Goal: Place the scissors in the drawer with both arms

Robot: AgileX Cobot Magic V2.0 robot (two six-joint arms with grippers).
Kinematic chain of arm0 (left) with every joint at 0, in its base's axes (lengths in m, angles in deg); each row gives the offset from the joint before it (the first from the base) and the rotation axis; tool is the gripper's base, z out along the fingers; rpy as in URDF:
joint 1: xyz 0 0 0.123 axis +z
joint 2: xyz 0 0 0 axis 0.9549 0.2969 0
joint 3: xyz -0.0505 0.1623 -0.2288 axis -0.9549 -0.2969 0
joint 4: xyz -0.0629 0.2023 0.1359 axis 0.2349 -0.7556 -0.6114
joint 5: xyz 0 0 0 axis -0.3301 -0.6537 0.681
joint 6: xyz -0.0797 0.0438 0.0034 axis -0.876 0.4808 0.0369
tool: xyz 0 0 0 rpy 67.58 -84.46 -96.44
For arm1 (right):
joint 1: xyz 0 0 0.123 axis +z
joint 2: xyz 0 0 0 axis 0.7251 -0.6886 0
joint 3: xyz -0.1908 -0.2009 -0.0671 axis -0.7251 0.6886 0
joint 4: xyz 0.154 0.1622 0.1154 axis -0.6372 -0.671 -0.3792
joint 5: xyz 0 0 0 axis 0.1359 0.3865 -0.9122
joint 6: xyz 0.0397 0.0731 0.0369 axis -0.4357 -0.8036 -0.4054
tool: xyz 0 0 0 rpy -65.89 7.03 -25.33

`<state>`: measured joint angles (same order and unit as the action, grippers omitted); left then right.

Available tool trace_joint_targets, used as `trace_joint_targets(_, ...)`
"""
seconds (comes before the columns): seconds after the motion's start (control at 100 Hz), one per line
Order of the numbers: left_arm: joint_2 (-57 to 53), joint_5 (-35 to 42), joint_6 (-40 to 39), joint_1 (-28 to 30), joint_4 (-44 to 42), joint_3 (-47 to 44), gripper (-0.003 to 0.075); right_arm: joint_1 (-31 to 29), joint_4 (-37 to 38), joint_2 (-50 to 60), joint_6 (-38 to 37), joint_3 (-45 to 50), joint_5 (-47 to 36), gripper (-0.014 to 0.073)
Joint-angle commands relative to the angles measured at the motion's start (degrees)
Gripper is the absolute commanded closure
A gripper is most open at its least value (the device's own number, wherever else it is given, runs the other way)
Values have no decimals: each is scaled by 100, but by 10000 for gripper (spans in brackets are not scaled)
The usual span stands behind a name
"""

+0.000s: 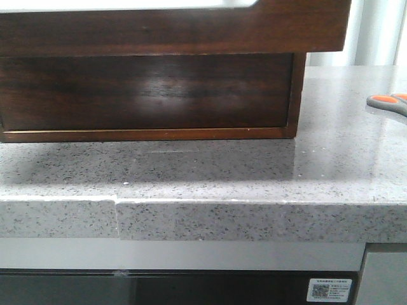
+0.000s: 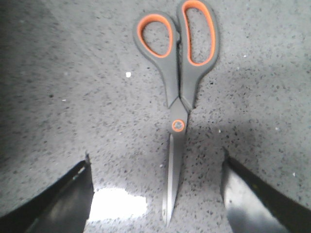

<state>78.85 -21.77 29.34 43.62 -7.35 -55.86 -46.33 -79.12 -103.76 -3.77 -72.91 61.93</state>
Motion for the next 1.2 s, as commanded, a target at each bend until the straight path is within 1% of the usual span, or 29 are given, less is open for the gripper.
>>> trace_joint_targets(0.0, 54, 75, -95, -49, 258, 160, 456, -39, 76, -183, 3, -468, 171, 104)
trace_joint_targets(0.2, 54, 75, -95, -49, 258, 160, 456, -39, 172, -878, 3, -843, 516, 104)
trace_joint_targets(0.41, 54, 75, -105, -49, 258, 160, 456, -39, 212, -1309, 3, -1026, 771, 104)
trace_joint_targets(0.77, 54, 75, -105, -49, 258, 160, 456, -172, 203, -1597, 3, -1171, 953, 104)
trace_joint_targets(1.189, 54, 75, -105, -49, 258, 160, 456, -171, 203, -1597, 3, -1171, 955, 111)
